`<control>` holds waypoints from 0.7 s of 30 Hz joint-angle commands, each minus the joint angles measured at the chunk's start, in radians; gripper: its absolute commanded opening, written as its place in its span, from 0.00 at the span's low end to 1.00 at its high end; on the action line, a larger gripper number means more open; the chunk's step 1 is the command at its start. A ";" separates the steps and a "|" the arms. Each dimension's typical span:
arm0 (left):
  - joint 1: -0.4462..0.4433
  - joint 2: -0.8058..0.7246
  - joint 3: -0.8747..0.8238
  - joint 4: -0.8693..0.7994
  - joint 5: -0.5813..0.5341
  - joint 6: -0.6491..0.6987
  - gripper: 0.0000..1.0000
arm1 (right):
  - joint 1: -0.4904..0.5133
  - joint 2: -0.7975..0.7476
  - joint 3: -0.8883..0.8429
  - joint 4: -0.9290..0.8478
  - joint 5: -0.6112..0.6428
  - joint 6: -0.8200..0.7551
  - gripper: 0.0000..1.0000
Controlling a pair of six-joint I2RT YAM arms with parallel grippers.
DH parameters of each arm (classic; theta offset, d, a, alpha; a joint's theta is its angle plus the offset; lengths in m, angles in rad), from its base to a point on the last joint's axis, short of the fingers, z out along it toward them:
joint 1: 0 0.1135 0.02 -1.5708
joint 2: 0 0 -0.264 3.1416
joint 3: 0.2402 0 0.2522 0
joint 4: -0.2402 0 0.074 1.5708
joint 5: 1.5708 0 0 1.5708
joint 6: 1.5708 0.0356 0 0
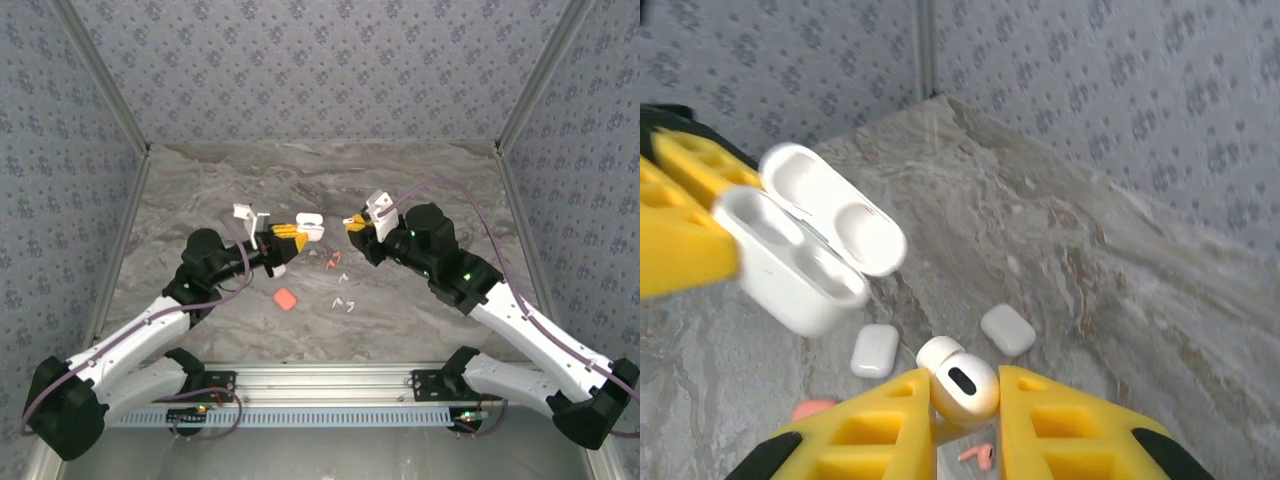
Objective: Insert wireless bluetooth earbuds into charging case
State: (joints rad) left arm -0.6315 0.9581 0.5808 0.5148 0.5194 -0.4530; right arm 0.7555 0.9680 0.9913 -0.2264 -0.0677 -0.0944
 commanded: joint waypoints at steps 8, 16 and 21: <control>-0.025 0.001 0.059 0.061 0.041 -0.029 0.00 | 0.021 0.081 0.105 0.072 -0.071 -0.121 0.21; -0.026 -0.004 0.059 0.054 0.050 -0.027 0.00 | 0.022 0.123 0.119 0.082 -0.107 -0.123 0.22; -0.026 -0.004 0.059 0.057 0.052 -0.028 0.00 | 0.022 0.139 0.117 0.078 -0.113 -0.123 0.22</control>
State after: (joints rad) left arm -0.6510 0.9642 0.5999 0.5278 0.5495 -0.4732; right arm 0.7712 1.1019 1.0725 -0.1673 -0.1593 -0.2016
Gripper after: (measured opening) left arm 0.169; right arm 0.218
